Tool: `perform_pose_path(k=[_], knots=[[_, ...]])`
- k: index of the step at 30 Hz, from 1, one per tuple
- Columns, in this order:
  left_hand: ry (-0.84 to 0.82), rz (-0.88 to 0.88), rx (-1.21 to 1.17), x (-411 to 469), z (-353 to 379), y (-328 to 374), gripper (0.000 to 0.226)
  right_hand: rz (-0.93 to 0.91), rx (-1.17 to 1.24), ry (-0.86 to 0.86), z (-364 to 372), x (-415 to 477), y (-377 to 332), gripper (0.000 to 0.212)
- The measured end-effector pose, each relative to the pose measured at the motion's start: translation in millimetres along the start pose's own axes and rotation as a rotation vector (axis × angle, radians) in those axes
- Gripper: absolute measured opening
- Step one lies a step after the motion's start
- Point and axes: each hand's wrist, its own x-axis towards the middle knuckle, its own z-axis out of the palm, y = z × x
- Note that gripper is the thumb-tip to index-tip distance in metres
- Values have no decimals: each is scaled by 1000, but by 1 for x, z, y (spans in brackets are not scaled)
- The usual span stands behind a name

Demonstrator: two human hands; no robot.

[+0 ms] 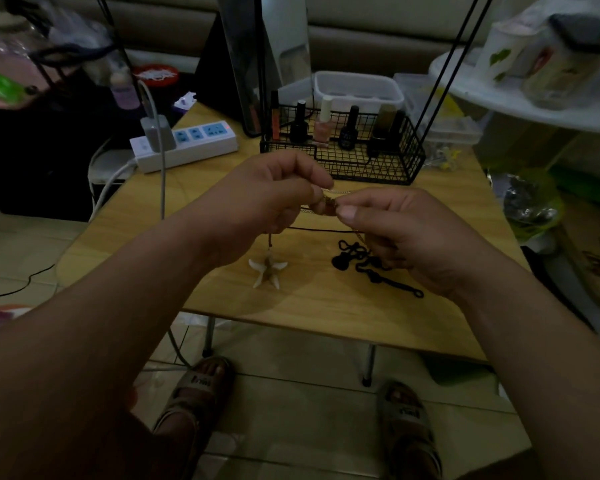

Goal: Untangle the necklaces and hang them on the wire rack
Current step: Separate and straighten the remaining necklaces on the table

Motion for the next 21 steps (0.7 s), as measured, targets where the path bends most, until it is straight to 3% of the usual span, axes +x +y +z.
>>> perform_pose_path(k=[11, 21], knots=[[-55, 31, 161, -3, 0, -4, 24, -14, -26, 102, 5, -1, 6, 14], [-69, 93, 459, -6, 6, -6, 11, -60, -143, 161, 6, -1, 9, 5]])
